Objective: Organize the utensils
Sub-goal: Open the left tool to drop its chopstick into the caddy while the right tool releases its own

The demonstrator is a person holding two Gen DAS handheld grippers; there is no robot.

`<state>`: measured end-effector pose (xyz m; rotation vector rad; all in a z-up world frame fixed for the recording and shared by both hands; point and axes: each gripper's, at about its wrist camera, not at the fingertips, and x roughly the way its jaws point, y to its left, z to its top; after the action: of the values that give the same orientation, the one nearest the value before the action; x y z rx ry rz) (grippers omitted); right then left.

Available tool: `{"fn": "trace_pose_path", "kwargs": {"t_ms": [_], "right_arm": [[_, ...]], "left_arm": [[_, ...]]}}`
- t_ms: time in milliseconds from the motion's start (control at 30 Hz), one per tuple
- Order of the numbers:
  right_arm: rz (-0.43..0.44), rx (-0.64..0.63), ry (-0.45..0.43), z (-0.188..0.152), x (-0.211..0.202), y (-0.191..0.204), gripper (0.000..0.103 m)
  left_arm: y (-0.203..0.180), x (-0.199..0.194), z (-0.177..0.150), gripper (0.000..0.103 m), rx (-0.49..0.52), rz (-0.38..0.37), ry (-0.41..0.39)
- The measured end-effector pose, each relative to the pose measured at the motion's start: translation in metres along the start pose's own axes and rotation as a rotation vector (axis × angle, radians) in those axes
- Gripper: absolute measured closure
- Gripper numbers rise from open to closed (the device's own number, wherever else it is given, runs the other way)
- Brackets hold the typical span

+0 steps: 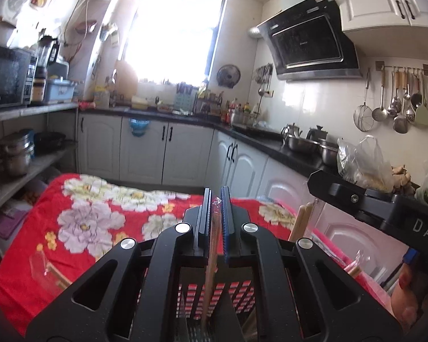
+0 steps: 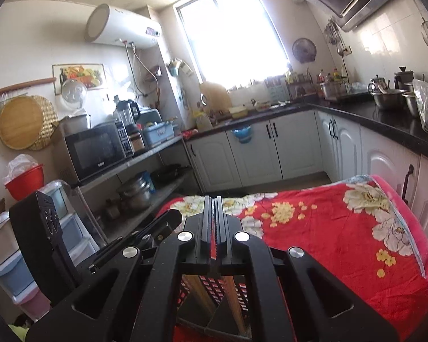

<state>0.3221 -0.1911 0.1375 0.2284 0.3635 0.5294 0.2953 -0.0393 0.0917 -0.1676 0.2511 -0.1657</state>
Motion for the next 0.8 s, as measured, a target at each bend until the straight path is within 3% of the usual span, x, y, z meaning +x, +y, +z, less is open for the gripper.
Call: {"fn": "trace_pose_path", "kwargs": {"t_ms": [233, 333, 467, 567, 800], "right_arm": [[-0.045, -0.001, 0.039, -0.004, -0.001, -0.004, 0.101], [-0.066, 0.000, 0.053, -0.009, -0.003, -0.005, 0.100], [-0.081, 0.016, 0.074, -0.019, -0.009, -0.010, 0.100], [-0.092, 0.016, 0.074, -0.022, -0.016, -0.011, 0.100], [-0.104, -0.010, 0.088, -0.027, -0.027, -0.005, 0.098]], "left_arm": [[0.008, -0.012, -0.007, 0.098, -0.010, -0.005, 0.046], [0.009, -0.015, -0.011, 0.083, -0.014, -0.008, 0.084], [0.010, -0.023, -0.019, 0.080, -0.020, -0.006, 0.118], [0.015, -0.032, -0.019, 0.069, -0.037, -0.007, 0.129], [0.019, -0.054, -0.023, 0.055, -0.043, 0.010, 0.148]]}}
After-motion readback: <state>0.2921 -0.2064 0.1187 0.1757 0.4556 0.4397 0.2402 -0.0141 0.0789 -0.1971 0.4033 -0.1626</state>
